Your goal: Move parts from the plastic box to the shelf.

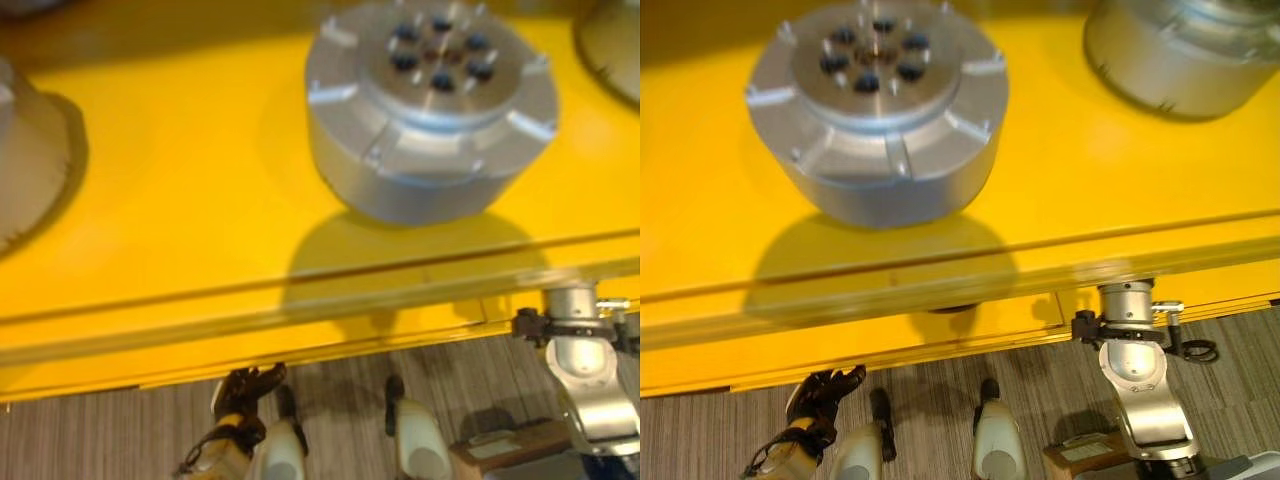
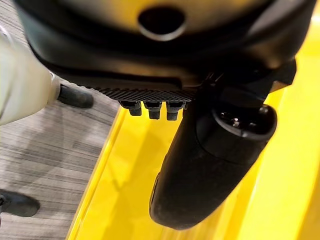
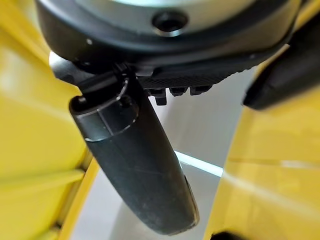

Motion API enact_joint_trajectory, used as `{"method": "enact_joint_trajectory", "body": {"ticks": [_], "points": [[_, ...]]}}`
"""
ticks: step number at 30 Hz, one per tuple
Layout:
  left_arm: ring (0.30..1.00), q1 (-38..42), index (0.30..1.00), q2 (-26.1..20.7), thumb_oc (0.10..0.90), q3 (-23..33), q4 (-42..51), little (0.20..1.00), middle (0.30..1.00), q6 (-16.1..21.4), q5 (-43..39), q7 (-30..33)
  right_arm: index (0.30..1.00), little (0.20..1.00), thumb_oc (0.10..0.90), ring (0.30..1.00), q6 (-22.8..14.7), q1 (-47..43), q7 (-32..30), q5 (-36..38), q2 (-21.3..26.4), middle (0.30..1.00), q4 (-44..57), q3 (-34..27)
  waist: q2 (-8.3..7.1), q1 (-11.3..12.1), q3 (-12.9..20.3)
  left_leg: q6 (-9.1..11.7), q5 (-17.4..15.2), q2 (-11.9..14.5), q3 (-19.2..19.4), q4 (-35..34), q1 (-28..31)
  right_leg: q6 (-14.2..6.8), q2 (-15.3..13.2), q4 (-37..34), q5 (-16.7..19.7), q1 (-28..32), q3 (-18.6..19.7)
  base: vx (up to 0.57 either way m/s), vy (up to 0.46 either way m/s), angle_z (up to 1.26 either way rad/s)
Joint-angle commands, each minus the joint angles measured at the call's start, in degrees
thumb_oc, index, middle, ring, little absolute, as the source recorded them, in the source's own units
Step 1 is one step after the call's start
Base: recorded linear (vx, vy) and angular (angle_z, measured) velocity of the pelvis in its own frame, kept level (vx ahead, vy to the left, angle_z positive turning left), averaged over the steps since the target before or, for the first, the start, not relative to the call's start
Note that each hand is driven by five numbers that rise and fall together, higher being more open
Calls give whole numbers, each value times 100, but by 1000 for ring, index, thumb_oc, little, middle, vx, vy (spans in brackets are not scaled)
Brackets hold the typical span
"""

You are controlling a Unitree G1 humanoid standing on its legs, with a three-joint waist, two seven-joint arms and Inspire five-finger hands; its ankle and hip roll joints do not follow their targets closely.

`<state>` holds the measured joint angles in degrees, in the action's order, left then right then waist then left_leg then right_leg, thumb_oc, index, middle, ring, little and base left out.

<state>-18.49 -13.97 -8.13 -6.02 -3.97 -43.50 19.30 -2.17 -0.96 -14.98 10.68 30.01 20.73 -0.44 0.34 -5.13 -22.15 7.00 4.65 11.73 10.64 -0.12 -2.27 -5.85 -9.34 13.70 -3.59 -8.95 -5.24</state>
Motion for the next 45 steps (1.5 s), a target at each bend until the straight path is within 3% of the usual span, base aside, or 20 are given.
{"method": "enact_joint_trajectory", "body": {"ticks": [1,4,6,10,12,13,14,15,17,19,20,22,27,32,33,39,40,42,43,45], "points": [[1000,852,1000,-343,900,905,1218,1000,1000,1269,415,-668,1000,1000,900,1000,-741,-157,120,279,59,1000,-16,28,-118,-52,1167,209,162,309,-257,-410,481,-554,-351,-739,286,391,46,37,-55,-8],[1000,816,1000,-243,900,918,1162,1000,1000,1326,407,-711,1000,1000,900,1000,-744,-152,177,250,19,1000,-81,57,-23,-30,1240,299,332,513,-245,-488,513,-450,-151,-792,169,497,-4,-24,-136,1],[1000,779,1000,-127,900,909,1127,1000,1000,1369,356,-723,1000,1000,900,1000,-830,-257,233,440,-4,1000,-139,196,117,73,1248,429,805,835,-384,-457,346,-188,272,-984,-19,618,19,-79,-275,5],[1000,700,1000,-36,900,907,1093,1000,1000,1369,417,-768,1000,1000,900,1000,-869,-344,254,457,27,1000,-162,271,168,193,1203,467,1151,951,-549,-365,249,-46,470,-1255,-26,859,-93,-29,-176,6],[1000,769,1000,-9,900,840,1033,1000,1000,1372,396,-765,1000,1000,900,1000,-881,-372,280,593,34,1000,-228,302,117,216,1124,377,1161,829,-445,33,13,-1,423,-1400,41,976,-284,-120,-158,14],[1000,781,1000,-12,900,821,1033,1000,1000,1353,383,-795,1000,1000,900,1000,-857,-362,265,654,26,1000,-290,334,57,205,1090,324,1069,759,-325,290,-44,56,410,-1417,77,956,-337,-195,-159,73],[1000,719,1000,-2,900,817,1080,1000,1000,1336,393,-867,1000,1000,900,1000,-843,-344,323,737,-32,1000,-302,434,-47,251,1062,244,681,519,-580,772,-3,73,378,-1521,177,942,-338,-139,-96,94],[1000,721,1000,-3,900,818,1081,1000,1000,1336,393,-867,1000,1000,900,1000,-843,-347,324,738,-33,1000,-302,434,-48,247,1071,239,691,516,-586,776,-26,73,376,-1528,194,927,-341,-134,-79,70],[1000,744,1000,21,900,796,1103,1000,1000,1319,393,-875,1000,1000,900,1000,-805,-383,413,945,-107,1000,-352,572,-211,303,1049,80,-40,11,-1088,1519,22,101,296,-1543,327,861,-271,-116,-48,-19],[1000,783,1000,74,900,746,1121,1000,1000,1296,388,-869,1000,1000,900,1000,-780,-416,514,1255,-220,1000,-404,645,-272,281,1076,-1,-416,-262,-1300,1745,166,90,287,-1543,399,783,-260,-87,3,-13],[1000,783,1000,74,900,747,1121,1000,1000,1295,388,-868,1000,1000,900,1000,-783,-420,517,1260,-219,1000,-409,646,-265,278,1067,-3,-439,-255,-1306,1771,165,87,294,-1541,393,795,-265,-79,100,7],[1000,812,1000,97,900,702,1184,1000,1000,1258,353,-904,1000,1000,900,1000,-716,-438,604,1564,-371,1000,-388,665,-138,137,1138,-150,-929,-330,-1218,1048,653,-20,266,-1413,482,632,-219,-61,201,5],[1000,815,1000,-8,900,635,1195,1000,1000,1203,425,-976,1000,1000,900,1000,-662,-358,555,1488,-495,1000,-378,609,-95,117,1185,-239,-959,-441,-1120,124,960,-236,-49,-1314,750,452,-297,-71,224,27],[1000,790,1000,-162,900,696,1278,1000,1000,1169,615,-969,1000,1000,900,1000,-511,-271,630,1369,-700,1000,-409,662,-283,155,1148,-473,-909,-925,-979,-451,1125,-586,-552,-1389,1228,231,-223,-105,260,0],[1000,786,1000,-178,900,679,1249,1000,1000,1141,696,-993,1000,1000,900,1000,-433,-141,647,1180,-814,1000,-391,641,-398,133,1096,-594,-992,-1172,-847,-488,1116,-756,-813,-1482,1515,129,-226,-131,337,-26],[1000,666,1000,-291,900,674,1218,1000,1000,1061,864,-1082,1000,1000,900,1000,-345,124,689,1006,-1010,1000,-419,653,-553,110,999,-700,-1049,-1307,-544,-488,1127,-883,-945,-1576,1845,-43,-258,-42,188,-24],[1000,668,1000,-292,900,675,1217,1000,1000,1061,864,-1082,1000,1000,900,1000,-343,123,688,1005,-1012,1000,-418,653,-555,122,994,-700,-1052,-1306,-532,-488,1134,-882,-941,-1572,1844,-46,-245,-26,93,-33],[1000,684,1000,-350,900,721,1206,1000,1000,1055,885,-1030,1000,1000,900,1000,-346,11,663,970,-1034,1000,-475,768,-550,237,868,-735,-996,-1254,-368,-488,1142,-898,-1047,-1246,1814,-158,-778,-102,86,-51],[1000,703,1000,-374,900,754,1194,1000,1000,1060,880,-1008,1000,1000,900,1000,-340,-44,662,954,-1029,1000,-507,814,-517,290,818,-755,-942,-1220,-293,-488,1108,-846,-1100,-1006,1666,-137,-1043,-175,122,-69],[1000,723,1000,-372,900,752,1203,1000,1000,1075,850,-996,1000,1000,900,1000,-346,-46,659,949,-994,1000,-499,834,-451,290,724,-814,-845,-1156,-209,-488,1053,-712,-1074,-297,1288,-6,-1081,-209,119,-75]]}}
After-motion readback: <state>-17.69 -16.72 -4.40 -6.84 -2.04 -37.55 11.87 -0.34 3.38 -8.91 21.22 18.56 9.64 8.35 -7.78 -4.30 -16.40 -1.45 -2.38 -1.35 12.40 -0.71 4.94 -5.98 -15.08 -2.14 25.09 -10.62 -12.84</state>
